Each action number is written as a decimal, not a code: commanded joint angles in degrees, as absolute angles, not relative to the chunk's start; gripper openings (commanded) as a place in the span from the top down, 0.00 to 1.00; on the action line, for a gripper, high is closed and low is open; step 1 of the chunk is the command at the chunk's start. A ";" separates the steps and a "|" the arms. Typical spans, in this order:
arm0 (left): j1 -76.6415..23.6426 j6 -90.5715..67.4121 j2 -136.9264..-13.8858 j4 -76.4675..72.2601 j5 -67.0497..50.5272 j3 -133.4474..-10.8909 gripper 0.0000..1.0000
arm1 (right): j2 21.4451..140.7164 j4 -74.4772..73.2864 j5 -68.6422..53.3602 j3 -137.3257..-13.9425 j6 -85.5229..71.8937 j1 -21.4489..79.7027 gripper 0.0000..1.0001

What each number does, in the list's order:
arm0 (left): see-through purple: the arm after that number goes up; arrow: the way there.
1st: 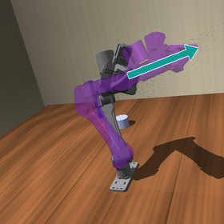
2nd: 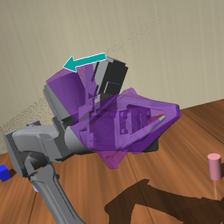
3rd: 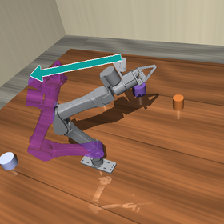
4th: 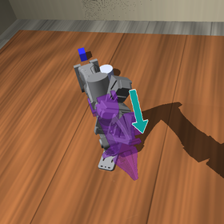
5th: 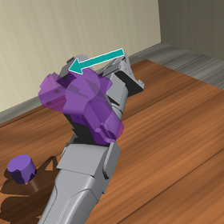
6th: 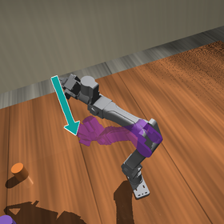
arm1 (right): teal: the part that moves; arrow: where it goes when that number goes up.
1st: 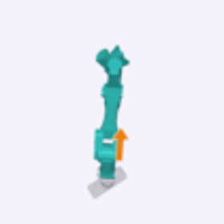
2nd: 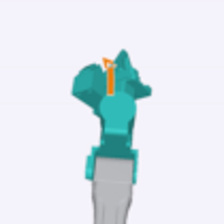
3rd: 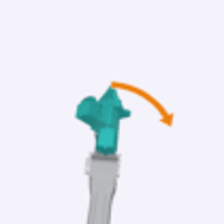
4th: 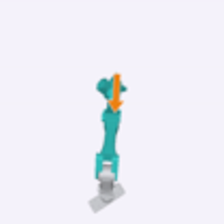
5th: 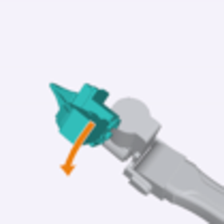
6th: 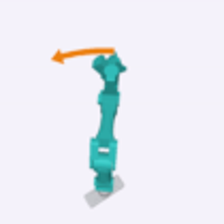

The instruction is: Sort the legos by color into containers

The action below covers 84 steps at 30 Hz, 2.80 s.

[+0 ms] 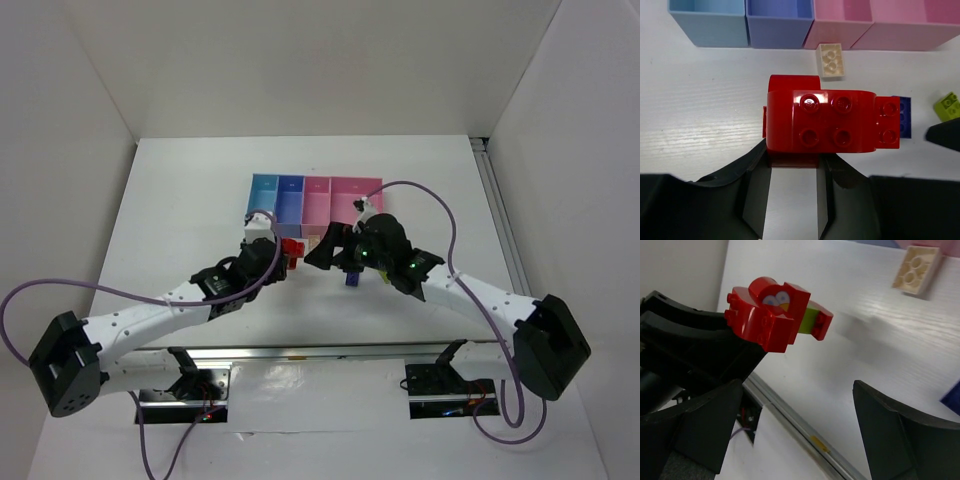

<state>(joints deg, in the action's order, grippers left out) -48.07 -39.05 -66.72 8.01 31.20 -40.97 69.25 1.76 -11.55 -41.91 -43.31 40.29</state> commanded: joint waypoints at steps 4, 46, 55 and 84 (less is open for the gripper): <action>-47.90 -37.53 -63.37 8.26 30.94 -43.77 1.00 | 72.16 17.57 -19.87 -40.43 -47.90 40.08 0.07; -47.90 -37.62 -61.79 7.73 28.21 -42.71 1.00 | 84.02 50.44 -23.47 -34.45 -65.57 38.50 0.48; -47.90 -37.62 -61.79 7.73 28.21 -42.10 1.00 | 84.55 53.70 -20.05 -31.03 -69.08 37.97 0.72; -45.09 -33.50 -68.55 20.66 20.33 -53.34 1.00 | 75.66 -10.28 23.29 -55.00 -37.20 34.02 0.88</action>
